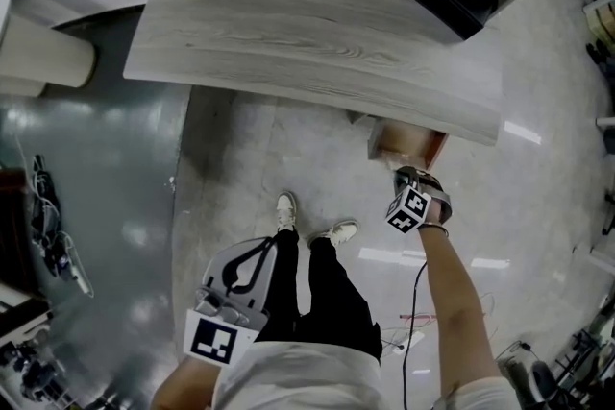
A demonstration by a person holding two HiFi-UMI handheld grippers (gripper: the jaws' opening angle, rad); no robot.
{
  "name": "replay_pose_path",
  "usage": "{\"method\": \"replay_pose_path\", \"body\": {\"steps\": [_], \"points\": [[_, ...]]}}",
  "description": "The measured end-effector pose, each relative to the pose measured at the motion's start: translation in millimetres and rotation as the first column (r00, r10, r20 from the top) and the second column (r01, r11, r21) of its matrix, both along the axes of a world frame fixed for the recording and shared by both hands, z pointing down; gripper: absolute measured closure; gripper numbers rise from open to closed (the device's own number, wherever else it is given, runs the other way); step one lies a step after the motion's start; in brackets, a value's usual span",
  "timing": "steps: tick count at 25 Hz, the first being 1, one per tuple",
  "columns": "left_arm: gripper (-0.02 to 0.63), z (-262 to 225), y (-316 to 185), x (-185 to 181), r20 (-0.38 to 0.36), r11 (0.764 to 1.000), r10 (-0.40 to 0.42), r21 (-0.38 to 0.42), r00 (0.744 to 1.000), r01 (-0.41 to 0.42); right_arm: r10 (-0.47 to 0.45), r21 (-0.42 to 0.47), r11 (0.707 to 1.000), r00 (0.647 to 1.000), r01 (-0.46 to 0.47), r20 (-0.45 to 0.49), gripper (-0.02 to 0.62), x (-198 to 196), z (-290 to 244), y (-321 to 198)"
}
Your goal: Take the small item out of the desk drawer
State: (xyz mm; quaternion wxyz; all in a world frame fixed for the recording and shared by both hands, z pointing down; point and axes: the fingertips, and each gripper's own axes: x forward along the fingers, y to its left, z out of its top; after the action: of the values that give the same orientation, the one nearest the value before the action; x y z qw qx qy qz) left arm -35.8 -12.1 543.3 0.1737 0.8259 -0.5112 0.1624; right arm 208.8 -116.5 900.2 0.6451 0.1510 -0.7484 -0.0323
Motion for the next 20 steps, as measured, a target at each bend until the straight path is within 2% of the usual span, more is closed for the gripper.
{"method": "replay_pose_path", "body": {"steps": [7,10,16,20], "points": [[0.589,-23,-21,0,-0.023,0.997,0.046,0.065,0.999,-0.045,0.107,0.029,0.994,0.993,-0.108,0.048,0.560,1,-38,-9],[0.589,-34,-28,3,-0.028,0.993,0.073,0.090,0.997,-0.071,0.173,0.014,0.985,0.982,-0.175,0.077,0.564,3,-55,-8],[0.589,-56,-38,5,-0.040,0.984,0.121,0.137,0.992,-0.114,0.300,0.013,0.952,0.941,-0.306,0.160,0.566,3,-94,-7],[0.589,-72,-45,5,-0.050,0.975,0.149,0.172,0.988,-0.139,0.393,0.013,0.913,0.886,-0.409,0.245,0.566,1,-126,-11]]}}
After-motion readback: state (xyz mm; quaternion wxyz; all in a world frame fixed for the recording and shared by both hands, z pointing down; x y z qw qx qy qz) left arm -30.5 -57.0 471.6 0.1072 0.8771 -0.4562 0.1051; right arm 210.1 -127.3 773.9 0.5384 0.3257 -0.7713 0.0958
